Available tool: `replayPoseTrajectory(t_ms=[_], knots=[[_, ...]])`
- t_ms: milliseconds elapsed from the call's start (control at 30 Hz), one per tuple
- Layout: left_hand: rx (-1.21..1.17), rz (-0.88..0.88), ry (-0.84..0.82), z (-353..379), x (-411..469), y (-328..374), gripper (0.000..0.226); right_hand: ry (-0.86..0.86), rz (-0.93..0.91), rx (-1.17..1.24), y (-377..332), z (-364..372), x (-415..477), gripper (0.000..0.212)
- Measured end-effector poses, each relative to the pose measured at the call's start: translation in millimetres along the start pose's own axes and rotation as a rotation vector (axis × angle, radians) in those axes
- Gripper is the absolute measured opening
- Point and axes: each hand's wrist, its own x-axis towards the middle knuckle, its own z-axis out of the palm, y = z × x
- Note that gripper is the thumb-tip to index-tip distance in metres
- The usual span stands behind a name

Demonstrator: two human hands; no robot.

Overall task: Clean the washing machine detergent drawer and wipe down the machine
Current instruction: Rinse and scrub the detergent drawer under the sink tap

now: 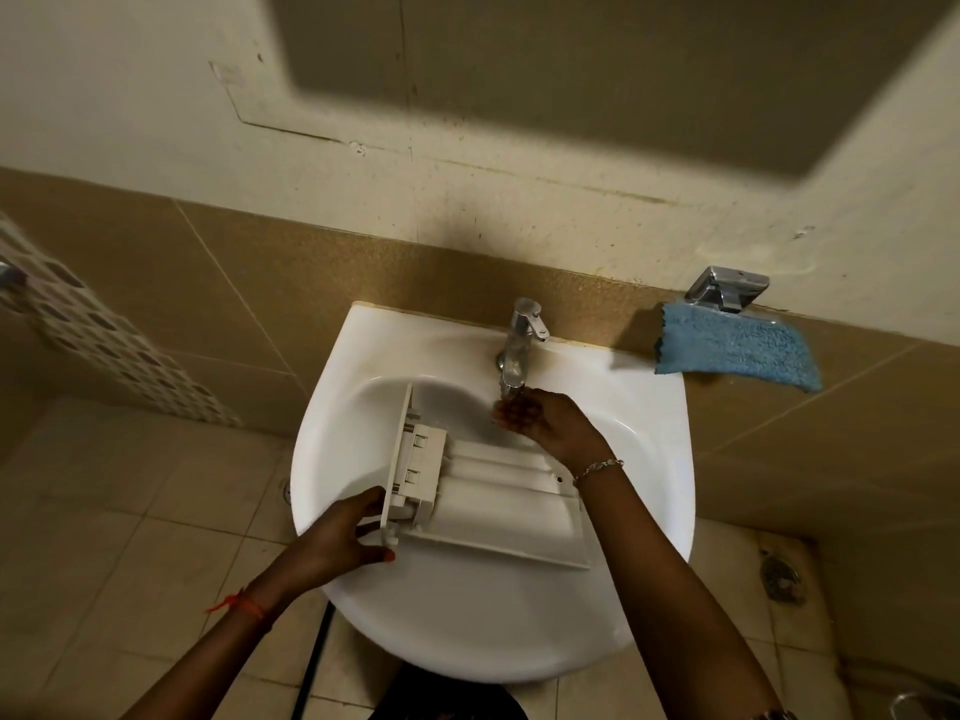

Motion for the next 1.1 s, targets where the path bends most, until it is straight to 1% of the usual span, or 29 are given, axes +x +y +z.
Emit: replayPoseTrajectory(t_ms=[33,100,167,233,300,333,367,400,467,500,533,600,667,700,733,800,867,933,1000,1100], knots=[[-0.007,0.0,0.001,-1,1,-1,0.062,-0.052,0.047,0.168,2,4,0,0.028],[-0.017,0.001,0.031,-2,-1,-3,0.061,-0.091,0.08,0.379,8,11,4,0.025],[-0.015,0.02,0.061,-4,-1,-5,0.061,-0.087,0.086,0.48,14,16,7,0.024],[-0.04,0.013,0.037,-9,-1,-6,0.062,-0.1,0.102,0.479,20,20,7,0.029],[-0.156,-0.045,-0.083,-18,1,-2,0.065,-0.132,0.134,0.371,27,24,3,0.036],[-0.245,-0.072,-0.139,-22,3,2,0.066,-0.149,0.161,0.299,31,28,-1,0.036],[-0.341,-0.095,-0.15,-26,6,8,0.065,-0.168,0.188,0.222,34,32,-6,0.033],[-0.446,-0.112,-0.109,-29,11,13,0.062,-0.189,0.21,0.139,36,37,-13,0.031],[-0.659,-0.157,0.052,-30,23,26,0.05,-0.241,0.225,-0.047,39,46,-26,0.028],[-0.715,-0.177,0.117,-29,28,33,0.044,-0.28,0.223,-0.157,39,52,-33,0.028],[-0.708,-0.184,0.156,-27,34,39,0.042,-0.324,0.213,-0.266,38,57,-39,0.029],[-0.626,-0.171,0.165,-19,42,51,0.044,-0.367,0.169,-0.424,36,67,-48,0.029],[-0.57,-0.139,0.146,-11,46,59,0.034,-0.328,0.114,-0.485,35,72,-52,0.027],[-0.554,-0.126,0.147,-8,47,62,0.03,-0.288,0.088,-0.47,34,70,-51,0.025],[-0.551,-0.112,0.16,-5,49,61,0.029,-0.238,0.069,-0.418,33,66,-48,0.024],[-0.549,-0.101,0.2,0,48,57,0.031,-0.138,0.064,-0.231,29,50,-39,0.026],[-0.54,-0.098,0.249,3,45,53,0.035,-0.037,0.108,-0.008,25,30,-28,0.03],[-0.526,-0.088,0.275,7,43,49,0.04,0.027,0.13,0.254,23,13,-16,0.031],[-0.499,-0.071,0.31,12,42,47,0.043,0.04,0.115,0.472,22,4,-5,0.029],[-0.478,-0.052,0.374,18,40,48,0.042,0.002,0.075,0.58,22,8,0,0.027]])
